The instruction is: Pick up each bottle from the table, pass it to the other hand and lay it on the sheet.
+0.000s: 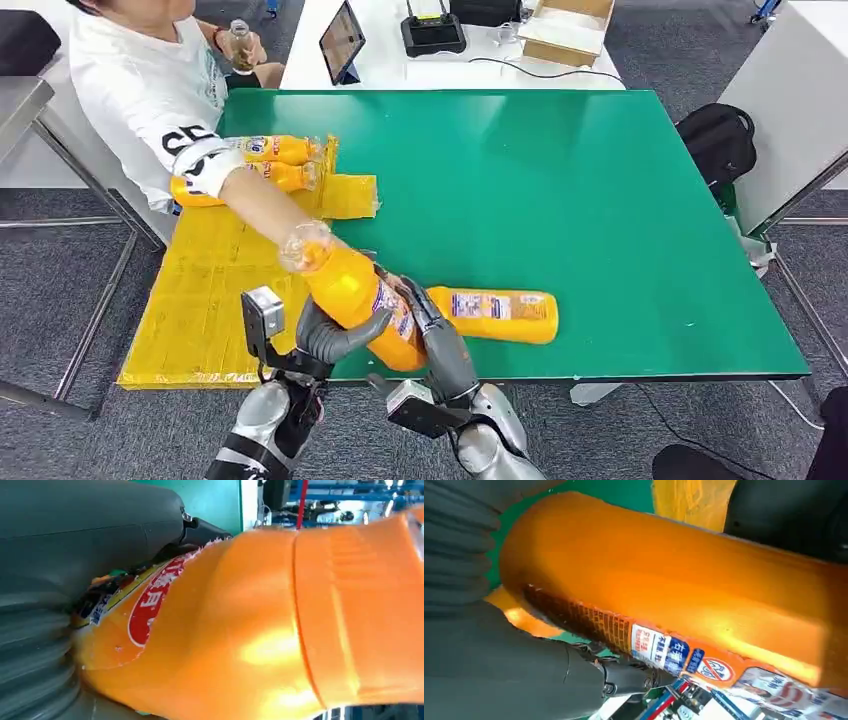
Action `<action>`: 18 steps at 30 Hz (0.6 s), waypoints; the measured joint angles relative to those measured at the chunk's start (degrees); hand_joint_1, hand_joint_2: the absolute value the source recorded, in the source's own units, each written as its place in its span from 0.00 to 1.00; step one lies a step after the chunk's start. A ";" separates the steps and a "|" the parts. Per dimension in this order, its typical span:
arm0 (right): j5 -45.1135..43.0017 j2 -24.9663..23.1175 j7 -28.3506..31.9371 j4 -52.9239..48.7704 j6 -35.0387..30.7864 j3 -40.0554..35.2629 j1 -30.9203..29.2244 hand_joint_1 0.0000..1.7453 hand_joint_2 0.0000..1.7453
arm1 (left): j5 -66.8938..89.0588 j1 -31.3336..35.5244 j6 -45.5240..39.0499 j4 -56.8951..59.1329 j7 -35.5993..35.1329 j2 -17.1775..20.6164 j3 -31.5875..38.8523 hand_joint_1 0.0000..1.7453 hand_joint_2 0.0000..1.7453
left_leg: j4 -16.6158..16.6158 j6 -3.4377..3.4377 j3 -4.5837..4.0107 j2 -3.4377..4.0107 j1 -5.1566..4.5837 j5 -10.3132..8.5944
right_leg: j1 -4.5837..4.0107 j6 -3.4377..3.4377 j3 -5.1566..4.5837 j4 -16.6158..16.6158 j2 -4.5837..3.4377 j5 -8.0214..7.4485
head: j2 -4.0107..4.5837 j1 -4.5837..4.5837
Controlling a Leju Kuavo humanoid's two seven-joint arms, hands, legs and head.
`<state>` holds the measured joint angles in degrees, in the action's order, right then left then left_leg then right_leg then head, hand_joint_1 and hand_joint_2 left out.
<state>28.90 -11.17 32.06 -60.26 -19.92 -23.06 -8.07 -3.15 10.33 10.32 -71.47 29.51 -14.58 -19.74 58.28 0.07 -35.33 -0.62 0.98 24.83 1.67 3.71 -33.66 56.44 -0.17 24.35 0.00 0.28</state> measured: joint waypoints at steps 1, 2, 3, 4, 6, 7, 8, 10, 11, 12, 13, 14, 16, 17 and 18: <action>-0.95 0.00 0.31 -0.29 0.75 0.00 0.14 0.00 0.00 | -0.04 0.11 -0.42 0.00 -0.02 0.00 0.07 1.00 1.00 | 0.00 0.00 0.00 0.00 0.00 0.00 | 0.00 0.00 0.00 0.00 0.00 0.00 | 0.00 0.00; -2.04 0.00 0.75 -0.88 1.71 0.00 0.32 0.00 0.00 | 0.00 0.32 -1.69 0.00 0.00 0.00 0.42 1.00 1.00 | 0.00 0.00 0.00 0.00 0.00 0.00 | 0.00 0.00 0.00 0.00 0.00 0.00 | 0.00 0.00; -2.79 0.00 1.10 -1.60 2.35 0.00 0.46 0.00 0.00 | 0.02 0.70 -2.98 0.00 0.07 0.00 0.94 1.00 1.00 | 0.00 0.00 0.00 0.00 0.00 0.00 | 0.00 0.00 0.00 0.01 0.00 0.00 | 0.00 0.00; -2.96 0.00 1.16 -1.97 2.54 -0.04 0.52 0.00 0.00 | 0.02 0.97 -3.80 0.00 0.07 0.00 1.33 1.00 1.00 | 0.00 0.00 0.00 0.01 0.00 0.00 | 0.00 0.00 -0.01 0.01 0.00 0.00 | 0.00 0.02; -3.37 0.02 1.16 -3.20 2.98 -0.15 0.64 0.00 0.00 | -0.48 1.86 -5.43 0.00 0.07 0.07 2.30 1.00 1.00 | 0.00 0.00 0.00 0.03 0.00 0.00 | -0.01 0.00 0.00 0.01 0.00 -0.01 | 0.00 0.00; -3.57 0.06 1.14 -4.32 3.31 -0.20 0.72 0.00 0.00 | -1.39 2.65 -6.43 0.00 0.00 0.13 3.56 1.00 1.00 | 0.00 0.01 0.00 0.04 0.02 -0.01 | -0.02 0.00 0.00 0.01 0.00 -0.01 | 0.00 0.00; -3.79 0.07 1.03 -5.18 3.37 -0.22 0.73 0.00 0.00 | -2.38 3.63 -7.06 0.00 -0.15 0.28 4.89 1.00 1.00 | 0.00 0.02 0.01 0.04 0.03 -0.01 | -0.04 -0.01 0.00 0.01 0.00 -0.01 | 0.00 0.00; -4.03 0.15 0.79 -6.47 3.42 -0.31 0.74 0.00 0.00 | -3.48 5.63 -8.64 0.11 -0.39 0.94 7.77 1.00 1.00 | 0.00 0.03 0.01 0.03 0.07 -0.03 | -0.09 -0.01 0.01 0.02 0.00 -0.01 | 0.00 0.00; -4.05 0.15 0.70 -7.00 3.37 -0.33 0.74 0.00 0.00 | -3.56 6.69 -9.53 0.28 -0.39 1.23 9.45 1.00 1.00 | 0.00 0.03 0.02 0.03 0.09 -0.04 | -0.10 -0.01 0.01 0.03 -0.01 -0.01 | 0.00 0.00; -4.20 0.17 0.64 -7.43 3.28 -0.33 0.74 0.00 0.00 | -3.56 7.57 -9.97 0.42 -0.37 1.60 10.61 1.00 1.00 | 0.00 0.03 0.02 0.02 0.09 -0.05 | -0.11 -0.01 0.02 0.03 -0.01 -0.01 | 0.00 0.00; -4.38 0.15 0.62 -7.78 2.96 -0.33 0.73 0.00 0.00 | -3.24 8.53 -11.26 0.79 0.04 1.97 12.12 1.00 1.00 | 0.00 0.03 0.02 0.02 0.10 -0.05 | -0.11 -0.01 0.03 0.04 -0.01 -0.01 | 0.00 0.02; -4.51 0.15 0.59 -7.91 2.72 -0.33 0.73 0.00 0.00 | -2.93 9.11 -11.99 1.01 0.26 2.10 12.92 1.00 1.00 | 0.00 0.03 0.02 0.02 0.10 -0.05 | -0.11 -0.01 0.03 0.04 -0.01 -0.01 | 0.00 0.00; -5.23 0.15 0.57 -8.11 2.06 -0.28 0.73 0.00 0.00 | -2.84 10.28 -13.82 1.66 0.42 2.45 14.91 1.00 1.00 | 0.00 0.03 0.01 0.02 0.09 -0.05 | -0.10 -0.01 0.03 0.04 -0.01 -0.01 | 0.00 0.00; -5.43 0.15 0.57 -8.22 1.87 -0.26 0.73 0.00 0.00 | -2.60 10.80 -14.69 2.07 0.57 2.62 15.95 1.00 1.00 | 0.00 0.04 0.01 0.02 0.09 -0.05 | -0.10 -0.01 0.02 0.04 -0.01 -0.01 | 0.00 0.02; -5.54 0.15 0.57 -8.24 1.73 -0.24 0.72 0.00 0.00 | -2.34 11.14 -15.17 2.29 0.68 2.82 16.67 1.00 1.00 | 0.00 0.03 0.01 0.02 0.09 -0.05 | -0.10 -0.01 0.02 0.04 -0.01 -0.01 | 0.00 0.02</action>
<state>23.37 -11.02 32.63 -68.50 -18.19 -23.30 -7.35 -5.48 21.47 -4.85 -69.18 30.18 -11.76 -3.06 58.28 0.10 -35.32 -0.60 1.07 24.78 1.57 3.70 -33.64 56.48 -0.18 24.34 0.00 0.30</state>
